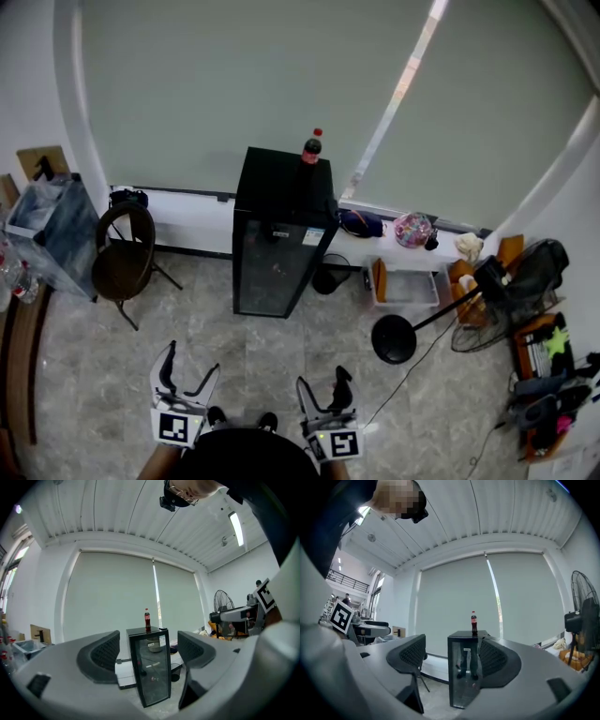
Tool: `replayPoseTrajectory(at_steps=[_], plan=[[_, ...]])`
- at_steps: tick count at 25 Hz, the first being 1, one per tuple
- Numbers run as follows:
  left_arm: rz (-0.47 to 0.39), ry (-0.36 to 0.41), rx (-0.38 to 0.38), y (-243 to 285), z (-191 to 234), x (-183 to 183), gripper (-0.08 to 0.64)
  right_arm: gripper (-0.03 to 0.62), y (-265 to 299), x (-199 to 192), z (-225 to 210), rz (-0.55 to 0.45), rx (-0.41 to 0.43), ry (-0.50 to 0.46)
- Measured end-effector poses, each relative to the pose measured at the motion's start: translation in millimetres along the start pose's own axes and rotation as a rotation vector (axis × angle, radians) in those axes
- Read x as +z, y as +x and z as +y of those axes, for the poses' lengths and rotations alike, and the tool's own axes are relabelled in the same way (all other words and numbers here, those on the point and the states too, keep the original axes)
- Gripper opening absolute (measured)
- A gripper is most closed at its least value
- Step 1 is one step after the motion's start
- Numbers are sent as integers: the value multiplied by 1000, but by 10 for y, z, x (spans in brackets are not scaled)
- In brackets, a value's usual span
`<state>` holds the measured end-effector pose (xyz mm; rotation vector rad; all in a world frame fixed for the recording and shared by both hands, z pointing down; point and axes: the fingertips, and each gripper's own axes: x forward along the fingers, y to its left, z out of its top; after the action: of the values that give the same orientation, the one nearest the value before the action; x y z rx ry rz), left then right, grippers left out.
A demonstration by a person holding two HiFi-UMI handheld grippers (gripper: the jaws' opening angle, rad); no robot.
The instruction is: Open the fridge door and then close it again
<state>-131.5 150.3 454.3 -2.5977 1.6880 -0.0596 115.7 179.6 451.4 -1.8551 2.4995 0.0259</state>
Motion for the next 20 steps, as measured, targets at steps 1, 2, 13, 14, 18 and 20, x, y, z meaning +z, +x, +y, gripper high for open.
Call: replayPoseTrajectory(at_steps=[1,2,13,14,18,20], plan=[[-2,-3,0,-7,8,0,385,354,0,-7,0,3,0,-1],[0,-6,-1,-13,14,-6,406,372,0,-12,0,6,0,-2],[20,-29,-4,-109,220,-55,517,458,33,150,162,-53,31,39],[24,-31,-5,-124,256,-63,517,459,44,158,191,-55,32,40],[30,-26,-18,-168,409,-93,517,460,104,145,332,-40,25,32],[32,-28,-28,-177,499,-116,517,460,155,138,408,-41,21,23]])
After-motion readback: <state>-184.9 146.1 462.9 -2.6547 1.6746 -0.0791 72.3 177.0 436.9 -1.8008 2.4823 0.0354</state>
